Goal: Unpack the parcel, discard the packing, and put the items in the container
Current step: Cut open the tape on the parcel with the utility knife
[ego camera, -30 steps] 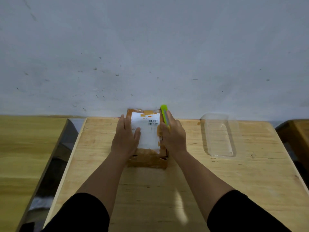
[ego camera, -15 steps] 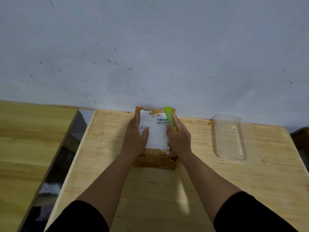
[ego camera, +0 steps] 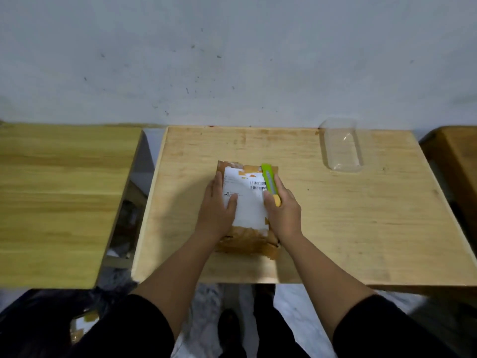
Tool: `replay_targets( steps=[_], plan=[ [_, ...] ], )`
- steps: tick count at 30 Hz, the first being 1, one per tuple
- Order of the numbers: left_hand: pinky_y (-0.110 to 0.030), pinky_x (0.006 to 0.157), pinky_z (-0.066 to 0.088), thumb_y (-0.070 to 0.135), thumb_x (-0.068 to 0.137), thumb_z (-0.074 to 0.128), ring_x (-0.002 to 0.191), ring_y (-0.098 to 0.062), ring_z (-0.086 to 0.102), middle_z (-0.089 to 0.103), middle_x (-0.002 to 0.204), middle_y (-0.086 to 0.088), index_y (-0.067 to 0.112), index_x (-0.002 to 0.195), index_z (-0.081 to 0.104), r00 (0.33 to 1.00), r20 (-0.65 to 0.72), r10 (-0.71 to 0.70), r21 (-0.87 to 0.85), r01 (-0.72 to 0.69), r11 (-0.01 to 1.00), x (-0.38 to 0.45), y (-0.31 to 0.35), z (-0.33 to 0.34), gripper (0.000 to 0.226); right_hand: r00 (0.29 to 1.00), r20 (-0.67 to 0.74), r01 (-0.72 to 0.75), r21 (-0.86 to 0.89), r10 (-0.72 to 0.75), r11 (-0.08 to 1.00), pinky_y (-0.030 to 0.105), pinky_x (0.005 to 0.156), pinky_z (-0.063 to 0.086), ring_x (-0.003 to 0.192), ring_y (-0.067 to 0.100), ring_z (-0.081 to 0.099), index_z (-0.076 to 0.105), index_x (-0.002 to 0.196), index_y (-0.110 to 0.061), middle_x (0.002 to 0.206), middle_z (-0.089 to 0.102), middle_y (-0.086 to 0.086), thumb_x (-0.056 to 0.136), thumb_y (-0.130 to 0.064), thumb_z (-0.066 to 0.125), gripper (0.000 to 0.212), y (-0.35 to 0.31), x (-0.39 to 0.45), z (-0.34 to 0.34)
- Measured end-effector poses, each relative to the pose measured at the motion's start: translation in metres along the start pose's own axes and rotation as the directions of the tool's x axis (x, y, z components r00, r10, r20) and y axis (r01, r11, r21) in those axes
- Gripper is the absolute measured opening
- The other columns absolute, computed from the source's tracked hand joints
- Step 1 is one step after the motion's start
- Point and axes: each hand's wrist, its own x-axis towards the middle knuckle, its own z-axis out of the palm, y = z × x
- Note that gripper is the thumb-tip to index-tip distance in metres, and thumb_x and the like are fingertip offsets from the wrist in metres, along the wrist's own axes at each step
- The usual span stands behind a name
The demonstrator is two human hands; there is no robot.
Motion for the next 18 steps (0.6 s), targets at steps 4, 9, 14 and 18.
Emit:
replay_targets(
  steps=[4,9,14,18],
  plan=[
    [-0.025,0.097,0.029,0.025,0.094,0.047,0.129,-0.024,0.036,0.031,0.146,-0.013,0.016,0.148,0.009,1.0,0.027,0.01,-0.045,-0.008,0.999,-0.038,-0.018,0.001,0.067,0.999,0.03,-0.021,-0.014,0.021,1.0,0.013,0.065,0.029,0.091,0.017,0.05,0.033,0.142,-0.029,0.108,0.056,0.016,0.094,-0.03,0.049,0.05,0.012,-0.04,0.005],
    [-0.027,0.098,0.031,0.026,0.094,0.046,0.128,-0.026,0.035,0.031,0.144,-0.014,0.018,0.148,0.006,1.0,0.029,0.009,-0.054,-0.007,0.998,-0.049,-0.025,0.0,0.068,0.983,0.156,-0.087,-0.049,0.093,0.995,0.019,0.061,0.03,0.09,0.021,0.046,0.024,0.144,-0.031,0.099,0.041,0.008,0.097,-0.02,0.039,0.05,0.008,-0.054,-0.003],
    [-0.032,0.105,0.028,0.025,0.093,0.048,0.132,-0.028,0.031,0.029,0.146,-0.017,0.012,0.147,0.007,0.999,0.034,0.023,-0.044,-0.022,0.999,-0.048,-0.029,0.0,0.069,0.984,0.144,-0.08,-0.165,0.104,0.983,0.018,0.074,0.029,0.103,0.031,0.05,0.029,0.144,-0.023,0.104,0.038,0.009,0.095,-0.015,0.044,0.052,0.008,-0.059,-0.014],
    [-0.031,0.108,0.025,0.026,0.094,0.047,0.136,-0.025,0.025,0.026,0.15,-0.014,0.011,0.147,0.007,0.999,0.033,0.016,-0.033,-0.015,0.999,-0.048,-0.029,0.002,0.068,0.977,0.18,-0.076,-0.197,0.112,0.978,0.025,0.092,0.035,0.109,0.028,0.051,0.031,0.142,-0.028,0.119,0.051,0.02,0.094,-0.015,0.046,0.052,0.009,-0.063,-0.031]
  ],
)
